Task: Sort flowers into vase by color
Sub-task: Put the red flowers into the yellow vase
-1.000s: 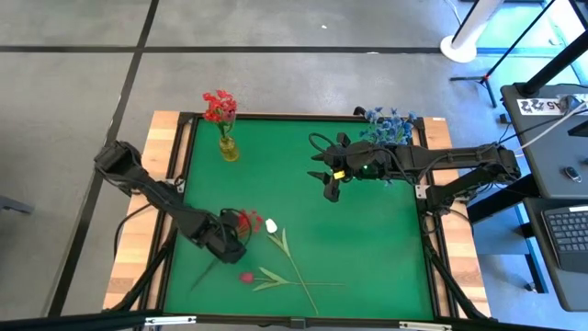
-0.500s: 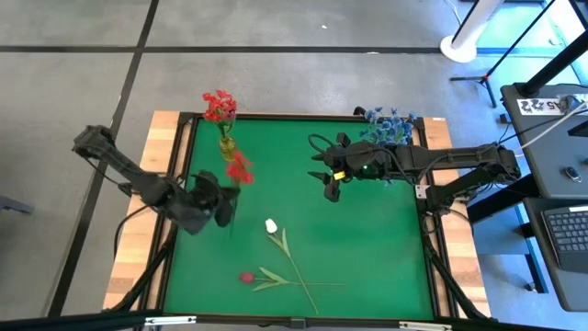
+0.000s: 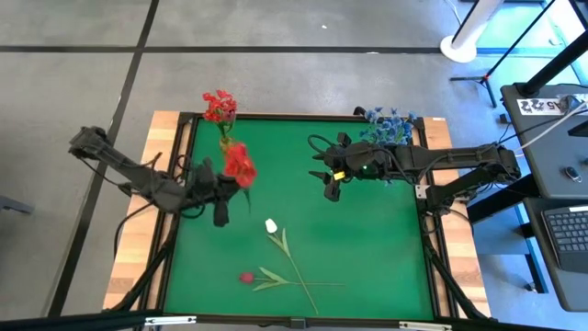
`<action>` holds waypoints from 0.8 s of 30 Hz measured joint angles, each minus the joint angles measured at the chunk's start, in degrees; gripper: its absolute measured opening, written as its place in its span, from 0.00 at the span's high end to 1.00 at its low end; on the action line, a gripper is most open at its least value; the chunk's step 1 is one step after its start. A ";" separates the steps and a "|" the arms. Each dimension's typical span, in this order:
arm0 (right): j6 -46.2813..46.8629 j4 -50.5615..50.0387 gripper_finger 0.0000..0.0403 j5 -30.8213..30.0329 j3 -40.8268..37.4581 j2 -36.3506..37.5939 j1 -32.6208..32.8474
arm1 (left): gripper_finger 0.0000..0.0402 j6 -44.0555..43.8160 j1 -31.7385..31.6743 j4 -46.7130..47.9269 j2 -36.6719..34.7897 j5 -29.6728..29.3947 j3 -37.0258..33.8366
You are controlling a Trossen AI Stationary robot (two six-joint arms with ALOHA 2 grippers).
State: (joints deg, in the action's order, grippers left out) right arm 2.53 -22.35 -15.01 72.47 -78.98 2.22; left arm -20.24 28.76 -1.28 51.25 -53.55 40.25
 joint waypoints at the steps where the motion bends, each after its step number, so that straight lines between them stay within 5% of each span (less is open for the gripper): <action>1: -0.01 0.24 0.48 0.00 0.00 0.00 0.00 | 0.98 3.38 -1.03 -5.27 0.26 2.76 -1.72; 10: 0.04 0.34 0.48 0.01 0.00 0.02 0.00 | 0.98 19.89 -11.14 -35.89 -1.96 7.36 -15.60; 24: 0.14 -0.28 0.48 0.02 0.00 0.02 0.00 | 0.98 41.84 -11.51 -29.96 -21.54 -17.83 -16.88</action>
State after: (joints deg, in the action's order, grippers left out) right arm 2.67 -22.63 -14.98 72.47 -78.96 2.22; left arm 21.60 17.26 -31.23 29.72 -71.38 23.38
